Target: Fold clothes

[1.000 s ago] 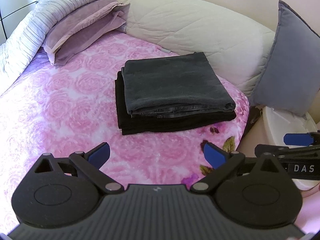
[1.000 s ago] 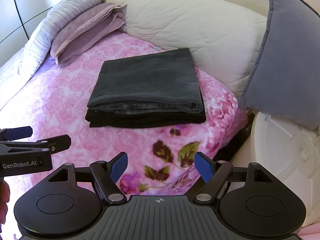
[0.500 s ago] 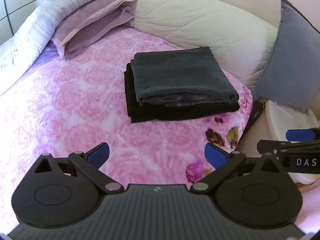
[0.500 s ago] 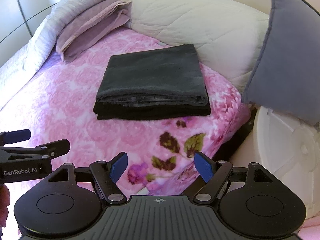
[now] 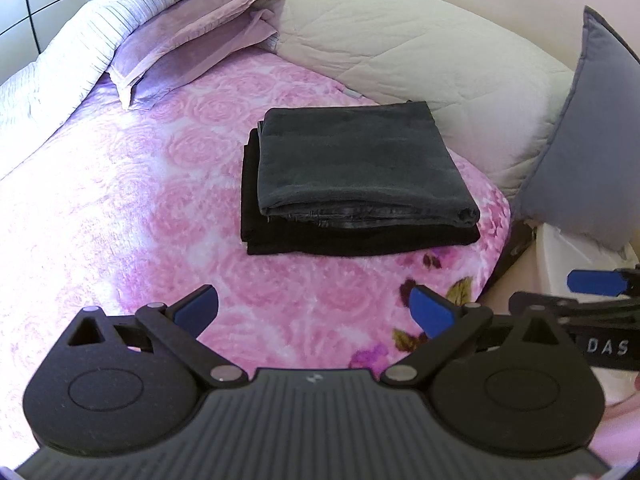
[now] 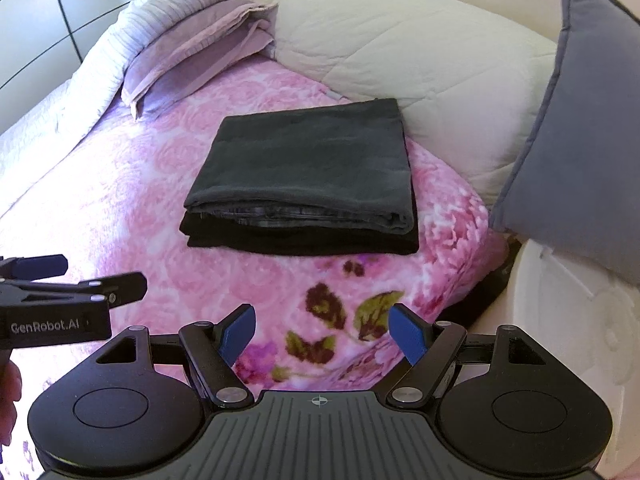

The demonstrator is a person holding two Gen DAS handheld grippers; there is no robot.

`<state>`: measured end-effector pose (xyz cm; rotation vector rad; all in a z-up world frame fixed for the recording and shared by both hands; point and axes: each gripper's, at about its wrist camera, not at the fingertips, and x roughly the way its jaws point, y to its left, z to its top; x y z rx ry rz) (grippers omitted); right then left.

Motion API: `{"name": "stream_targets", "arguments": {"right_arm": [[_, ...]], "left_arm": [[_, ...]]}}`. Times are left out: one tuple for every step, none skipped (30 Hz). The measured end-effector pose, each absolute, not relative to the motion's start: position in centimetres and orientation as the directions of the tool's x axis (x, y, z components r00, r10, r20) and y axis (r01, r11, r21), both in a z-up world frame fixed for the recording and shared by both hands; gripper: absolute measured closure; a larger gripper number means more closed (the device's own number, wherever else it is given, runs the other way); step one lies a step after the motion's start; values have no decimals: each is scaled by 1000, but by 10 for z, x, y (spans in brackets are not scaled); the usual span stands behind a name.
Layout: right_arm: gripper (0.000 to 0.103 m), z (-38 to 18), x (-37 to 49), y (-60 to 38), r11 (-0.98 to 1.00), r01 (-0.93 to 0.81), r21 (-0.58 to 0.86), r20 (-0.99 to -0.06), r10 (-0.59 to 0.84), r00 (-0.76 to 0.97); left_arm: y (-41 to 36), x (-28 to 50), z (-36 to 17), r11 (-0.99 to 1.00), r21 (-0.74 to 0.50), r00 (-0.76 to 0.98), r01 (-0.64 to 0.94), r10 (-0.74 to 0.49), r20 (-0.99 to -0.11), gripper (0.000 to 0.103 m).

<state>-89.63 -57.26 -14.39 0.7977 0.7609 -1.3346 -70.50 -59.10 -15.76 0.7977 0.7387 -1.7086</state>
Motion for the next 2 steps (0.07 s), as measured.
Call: {"name": "stream_targets", "arguments": {"right_arm": [[26,-146,-899,-575,70,995,65,-848,-523,92],[26,-148,-901,-578,75,995,68,-849,-519,97]], "left_arm": [[-591,-708,-157,-243,-88,-212,966,-556,-804,2],[-592,-710,-157,-238,-86,-209,968,-560,-802,2]]}}
